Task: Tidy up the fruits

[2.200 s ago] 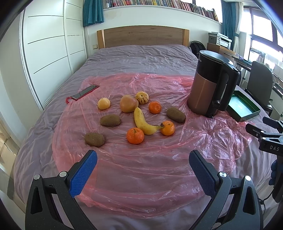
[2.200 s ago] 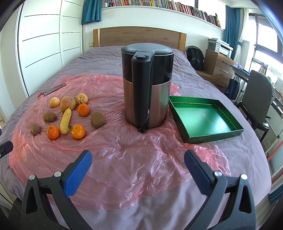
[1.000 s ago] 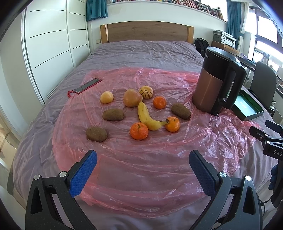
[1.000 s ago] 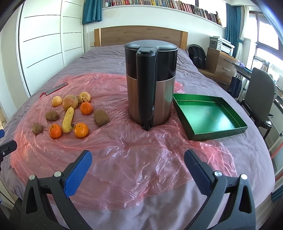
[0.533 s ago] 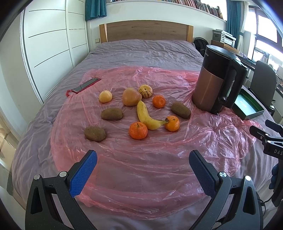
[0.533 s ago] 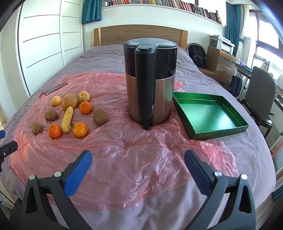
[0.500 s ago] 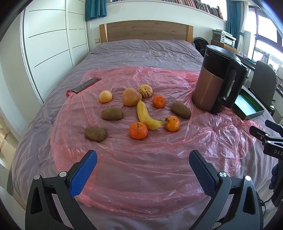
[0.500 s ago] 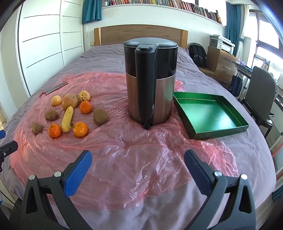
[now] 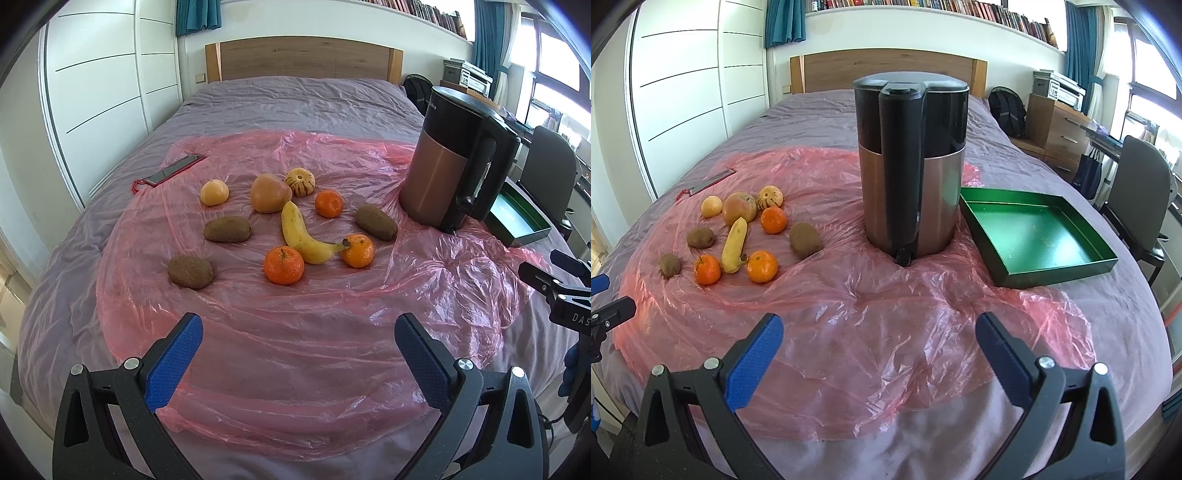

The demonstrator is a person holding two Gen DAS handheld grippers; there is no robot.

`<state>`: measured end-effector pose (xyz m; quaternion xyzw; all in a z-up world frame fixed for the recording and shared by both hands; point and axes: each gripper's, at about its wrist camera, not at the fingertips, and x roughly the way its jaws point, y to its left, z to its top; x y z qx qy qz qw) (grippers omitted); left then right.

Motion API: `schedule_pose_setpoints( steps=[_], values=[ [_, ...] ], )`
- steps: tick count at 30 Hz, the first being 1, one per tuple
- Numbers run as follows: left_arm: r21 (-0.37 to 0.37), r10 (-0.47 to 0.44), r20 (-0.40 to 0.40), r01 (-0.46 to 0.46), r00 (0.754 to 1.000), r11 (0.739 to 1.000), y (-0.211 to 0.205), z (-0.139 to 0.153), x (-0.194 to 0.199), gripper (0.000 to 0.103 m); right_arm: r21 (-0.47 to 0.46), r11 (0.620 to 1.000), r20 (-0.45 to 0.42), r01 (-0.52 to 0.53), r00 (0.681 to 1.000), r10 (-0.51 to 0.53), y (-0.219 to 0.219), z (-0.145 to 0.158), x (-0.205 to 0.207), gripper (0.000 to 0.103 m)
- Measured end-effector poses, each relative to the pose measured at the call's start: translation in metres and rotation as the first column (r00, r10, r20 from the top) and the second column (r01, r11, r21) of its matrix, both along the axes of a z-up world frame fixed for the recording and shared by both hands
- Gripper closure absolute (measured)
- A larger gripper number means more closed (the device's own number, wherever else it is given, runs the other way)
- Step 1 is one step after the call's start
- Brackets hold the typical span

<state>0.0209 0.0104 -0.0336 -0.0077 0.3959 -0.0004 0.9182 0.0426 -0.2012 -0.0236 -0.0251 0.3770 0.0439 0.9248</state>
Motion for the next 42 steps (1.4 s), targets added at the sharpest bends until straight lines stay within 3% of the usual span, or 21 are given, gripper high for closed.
schedule_pose_setpoints(
  steps=[9,16,27,36,42],
  values=[
    [-0.025,0.002,-0.027,-0.002,1.0,1.0,0.009,-0.008,0.004,0.001,0.028,0.999,-0.007,-0.028,1.0,0.029,0.005,-0.004,0.001,0.0],
    [-0.04,0.04,-0.066,-0.043,0.997,0.998,0.044,-0.012,0.012,0.001,0.082,0.99,-0.048,-0.117,0.991,0.121,0.029,-0.011,0.012,0.0],
    [-0.012,0.172,-0.112,-0.175,0.979,0.985,0.12,-0.027,0.056,0.001,0.074,0.935,-0.078,-0.347,0.932,0.353,0.105,-0.031,0.059,0.0],
    [0.014,0.183,-0.206,-0.184,0.961,0.983,0.129,-0.07,0.106,0.004,0.135,0.893,-0.147,-0.43,0.882,0.447,0.135,-0.07,0.107,0.0],
    [0.0,0.202,-0.224,-0.207,0.953,0.978,0.136,-0.086,0.121,0.014,0.166,0.882,-0.173,-0.44,0.868,0.465,0.138,-0.088,0.133,0.013]
  ],
)
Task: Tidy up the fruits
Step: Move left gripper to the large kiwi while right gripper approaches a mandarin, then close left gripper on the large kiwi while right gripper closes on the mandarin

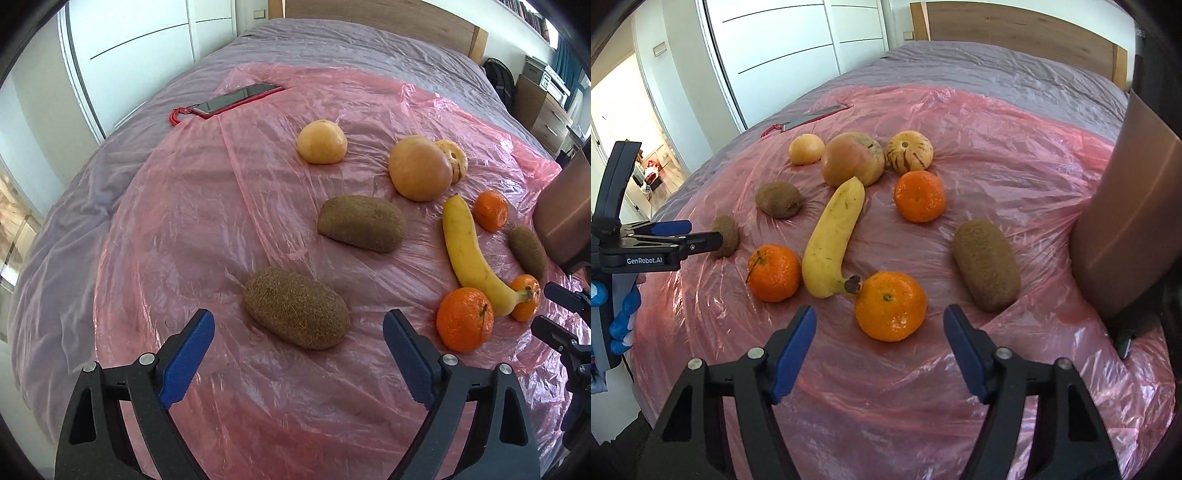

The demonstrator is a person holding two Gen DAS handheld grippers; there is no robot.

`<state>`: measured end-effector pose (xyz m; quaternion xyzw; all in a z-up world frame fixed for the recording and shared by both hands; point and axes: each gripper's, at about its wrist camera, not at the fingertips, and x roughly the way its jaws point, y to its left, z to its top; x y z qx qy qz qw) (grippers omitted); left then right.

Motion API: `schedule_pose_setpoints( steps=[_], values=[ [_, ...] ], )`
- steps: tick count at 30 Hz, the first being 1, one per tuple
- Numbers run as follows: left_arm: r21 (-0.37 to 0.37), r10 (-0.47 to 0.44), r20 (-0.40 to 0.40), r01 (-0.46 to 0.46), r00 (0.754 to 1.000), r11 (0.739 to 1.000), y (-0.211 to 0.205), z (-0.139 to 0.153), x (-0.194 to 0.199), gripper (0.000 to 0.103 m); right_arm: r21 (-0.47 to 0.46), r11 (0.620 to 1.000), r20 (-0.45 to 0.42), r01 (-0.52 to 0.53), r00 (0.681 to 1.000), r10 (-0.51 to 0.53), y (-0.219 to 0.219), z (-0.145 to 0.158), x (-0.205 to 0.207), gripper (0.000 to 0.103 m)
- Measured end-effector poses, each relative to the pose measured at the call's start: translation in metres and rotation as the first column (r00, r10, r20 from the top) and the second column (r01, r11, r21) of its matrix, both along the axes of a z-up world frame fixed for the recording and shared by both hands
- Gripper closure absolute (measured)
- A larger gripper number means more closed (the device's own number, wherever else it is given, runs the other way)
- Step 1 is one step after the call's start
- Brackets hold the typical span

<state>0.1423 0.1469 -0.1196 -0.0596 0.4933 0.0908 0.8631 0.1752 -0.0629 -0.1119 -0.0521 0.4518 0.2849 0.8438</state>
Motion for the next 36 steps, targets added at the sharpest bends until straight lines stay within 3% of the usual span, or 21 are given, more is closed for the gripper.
schedule_pose_setpoints(
  steps=[4,15,18,19,22,27,30,36],
  values=[
    [-0.013,-0.015,0.003,0.015,1.0,1.0,0.005,-0.007,0.003,0.015,-0.01,1.0,-0.012,-0.014,1.0,0.014,0.006,-0.007,0.008,0.018],
    [0.012,-0.169,-0.019,0.169,0.985,0.986,0.003,-0.014,0.01,0.019,-0.007,1.0,-0.042,-0.027,0.999,0.026,0.01,-0.023,0.018,0.025],
    [-0.001,-0.187,-0.029,0.187,0.982,0.982,0.008,-0.017,0.015,0.03,-0.005,1.0,-0.046,-0.027,0.999,0.027,0.01,-0.026,0.019,0.03],
    [-0.011,-0.192,-0.035,0.192,0.981,0.981,0.01,-0.019,0.017,0.036,-0.007,1.0,-0.046,-0.027,0.999,0.027,0.01,-0.027,0.019,0.037],
    [-0.021,-0.202,-0.03,0.201,0.979,0.979,0.012,-0.021,0.017,0.037,-0.008,1.0,-0.048,-0.025,0.999,0.025,0.011,-0.029,0.02,0.046],
    [0.005,-0.227,-0.043,0.228,0.973,0.974,0.006,-0.028,0.015,0.037,-0.022,0.999,-0.043,-0.027,0.999,0.026,0.012,-0.031,0.02,0.048],
    [-0.009,-0.217,-0.026,0.217,0.976,0.976,0.009,-0.027,0.014,0.039,-0.027,0.999,-0.035,-0.017,0.999,0.016,0.011,-0.032,0.021,0.069],
    [0.032,-0.222,-0.018,0.223,0.975,0.974,0.004,-0.026,0.011,0.041,-0.024,1.0,-0.032,-0.018,0.999,0.018,0.01,-0.032,0.022,0.07]
  ],
)
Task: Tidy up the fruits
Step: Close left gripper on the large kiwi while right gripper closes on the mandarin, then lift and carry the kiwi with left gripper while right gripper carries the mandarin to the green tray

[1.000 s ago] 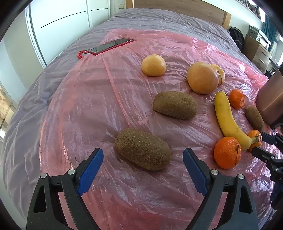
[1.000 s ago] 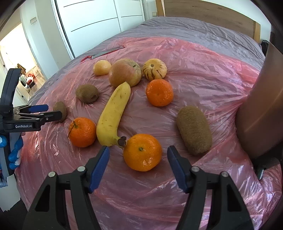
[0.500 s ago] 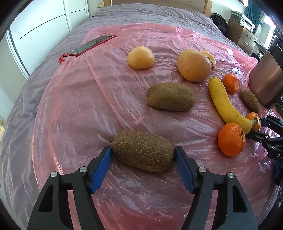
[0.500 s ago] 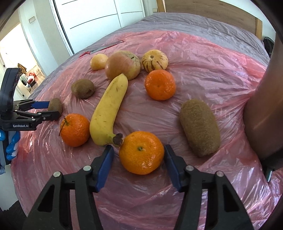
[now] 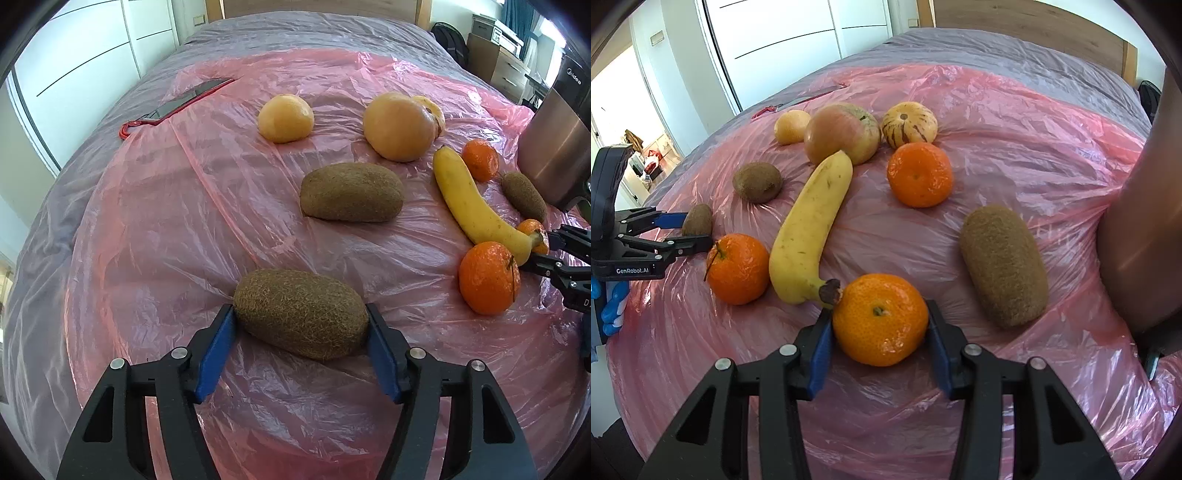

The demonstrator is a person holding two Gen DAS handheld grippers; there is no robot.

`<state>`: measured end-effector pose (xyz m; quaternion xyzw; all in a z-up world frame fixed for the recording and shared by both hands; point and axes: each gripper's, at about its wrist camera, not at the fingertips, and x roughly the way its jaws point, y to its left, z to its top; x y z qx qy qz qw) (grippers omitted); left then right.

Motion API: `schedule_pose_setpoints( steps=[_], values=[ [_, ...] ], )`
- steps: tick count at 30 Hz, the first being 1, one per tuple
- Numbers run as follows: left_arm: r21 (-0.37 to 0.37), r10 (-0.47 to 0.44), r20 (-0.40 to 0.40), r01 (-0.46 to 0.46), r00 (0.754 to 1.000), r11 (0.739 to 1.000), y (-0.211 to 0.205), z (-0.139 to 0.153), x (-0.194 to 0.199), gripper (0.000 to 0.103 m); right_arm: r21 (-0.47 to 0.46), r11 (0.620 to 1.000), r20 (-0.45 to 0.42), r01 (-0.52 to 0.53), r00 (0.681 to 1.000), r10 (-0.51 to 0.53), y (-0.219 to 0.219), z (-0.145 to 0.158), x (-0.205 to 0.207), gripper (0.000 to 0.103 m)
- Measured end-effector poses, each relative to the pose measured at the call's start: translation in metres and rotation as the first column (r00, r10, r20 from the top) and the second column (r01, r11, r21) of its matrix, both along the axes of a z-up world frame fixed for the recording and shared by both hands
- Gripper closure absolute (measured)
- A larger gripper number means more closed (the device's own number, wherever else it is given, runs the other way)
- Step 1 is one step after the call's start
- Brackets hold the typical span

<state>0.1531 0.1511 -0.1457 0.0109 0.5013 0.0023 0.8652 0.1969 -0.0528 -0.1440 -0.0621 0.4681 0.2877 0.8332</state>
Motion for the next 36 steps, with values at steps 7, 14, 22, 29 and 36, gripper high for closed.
schedule_pose_setpoints(
  steps=[7,14,22,29,36],
  values=[
    [-0.009,0.061,0.05,-0.061,0.997,0.998,0.006,0.015,-0.011,0.041,0.013,1.0,0.012,0.013,1.0,-0.013,-0.004,0.011,-0.006,0.071],
    [-0.066,0.093,0.086,-0.087,0.992,0.994,0.012,0.037,-0.029,0.041,0.01,1.0,0.034,0.027,0.999,-0.028,-0.011,0.032,-0.021,0.071],
    [-0.08,0.067,0.124,-0.057,0.99,0.995,-0.006,0.069,-0.061,0.042,0.049,0.998,0.06,0.029,0.998,-0.032,-0.026,0.067,-0.055,0.071],
    [-0.112,-0.038,0.146,0.055,0.989,0.992,-0.056,0.097,-0.091,0.042,0.066,0.996,0.093,0.065,0.993,-0.071,-0.061,0.098,-0.09,0.071],
    [-0.207,-0.175,0.172,0.21,0.969,0.956,-0.141,0.126,-0.104,0.042,0.06,0.984,0.129,0.166,0.977,-0.172,-0.133,0.122,-0.116,0.071]
  ],
)
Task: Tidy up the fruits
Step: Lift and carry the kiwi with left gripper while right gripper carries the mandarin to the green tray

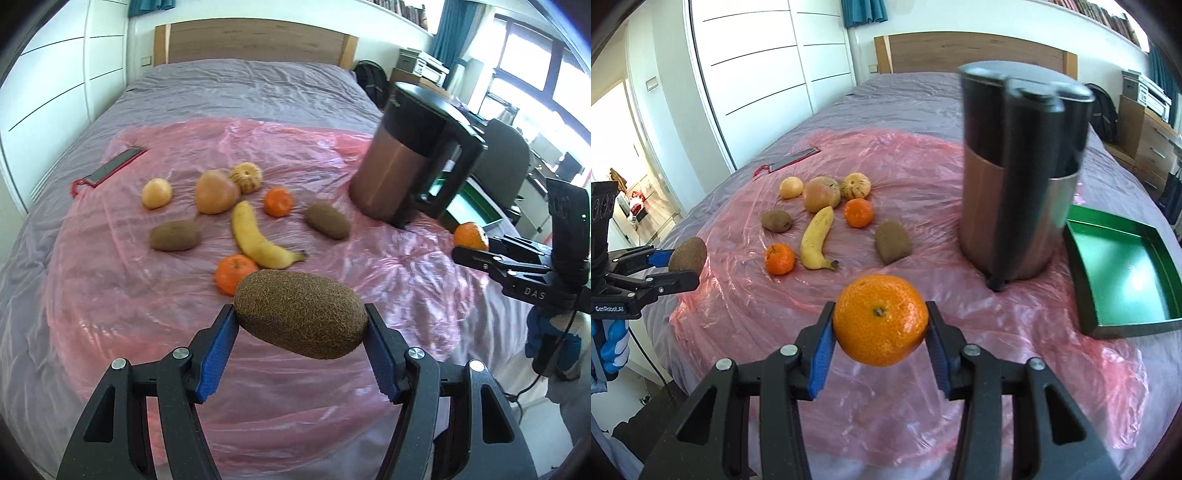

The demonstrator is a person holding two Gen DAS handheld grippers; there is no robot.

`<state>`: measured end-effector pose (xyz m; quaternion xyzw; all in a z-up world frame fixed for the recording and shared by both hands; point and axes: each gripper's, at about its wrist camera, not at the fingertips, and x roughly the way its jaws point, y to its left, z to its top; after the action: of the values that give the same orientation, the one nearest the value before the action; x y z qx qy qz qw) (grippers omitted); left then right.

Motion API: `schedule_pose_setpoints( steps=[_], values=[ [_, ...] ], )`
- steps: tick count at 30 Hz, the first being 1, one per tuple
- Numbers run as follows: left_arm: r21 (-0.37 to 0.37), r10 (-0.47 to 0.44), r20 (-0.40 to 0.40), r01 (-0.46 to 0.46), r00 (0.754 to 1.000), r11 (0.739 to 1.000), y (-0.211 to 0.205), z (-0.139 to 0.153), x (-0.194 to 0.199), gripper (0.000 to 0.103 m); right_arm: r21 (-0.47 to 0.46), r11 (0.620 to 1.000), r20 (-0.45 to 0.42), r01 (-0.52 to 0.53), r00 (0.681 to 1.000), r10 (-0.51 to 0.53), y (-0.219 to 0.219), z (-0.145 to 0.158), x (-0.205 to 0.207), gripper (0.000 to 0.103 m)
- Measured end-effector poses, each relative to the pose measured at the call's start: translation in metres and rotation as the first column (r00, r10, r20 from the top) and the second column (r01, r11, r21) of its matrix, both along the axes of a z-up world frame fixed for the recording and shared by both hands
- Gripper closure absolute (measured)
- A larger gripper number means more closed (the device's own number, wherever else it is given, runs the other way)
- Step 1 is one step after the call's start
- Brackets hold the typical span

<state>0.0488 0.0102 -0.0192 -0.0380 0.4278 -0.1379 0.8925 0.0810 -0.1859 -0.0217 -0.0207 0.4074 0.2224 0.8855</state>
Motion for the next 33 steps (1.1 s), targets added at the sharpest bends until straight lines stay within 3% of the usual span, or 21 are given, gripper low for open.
schedule_pose_setpoints(
  steps=[4,9,19,24,28,33],
  values=[
    [-0.041,-0.104,0.005,0.104,0.995,0.994,-0.059,0.016,0.001,0.042,-0.007,0.997,0.021,0.081,0.996,-0.081,-0.048,0.012,-0.006,0.071],
    [-0.063,-0.239,0.011,0.239,0.971,0.969,-0.138,0.034,0.009,0.042,-0.017,0.984,0.049,0.177,0.983,-0.176,-0.11,0.022,-0.009,0.071],
    [-0.032,-0.397,0.015,0.398,0.918,0.917,-0.282,0.044,0.056,0.042,-0.028,0.946,0.074,0.322,0.945,-0.32,-0.216,0.013,0.017,0.071],
    [0.002,-0.406,-0.009,0.406,0.914,0.914,-0.337,0.029,0.095,0.042,-0.025,0.921,0.077,0.389,0.919,-0.387,-0.262,0.0,0.045,0.071],
    [0.02,-0.356,-0.037,0.357,0.934,0.934,-0.365,0.01,0.135,0.042,-0.031,0.902,0.08,0.43,0.901,-0.427,-0.294,-0.013,0.077,0.071],
    [0.098,-0.277,-0.034,0.279,0.96,0.955,-0.39,-0.013,0.176,0.042,-0.041,0.882,0.087,0.469,0.881,-0.464,-0.317,-0.03,0.12,0.071]
  ],
)
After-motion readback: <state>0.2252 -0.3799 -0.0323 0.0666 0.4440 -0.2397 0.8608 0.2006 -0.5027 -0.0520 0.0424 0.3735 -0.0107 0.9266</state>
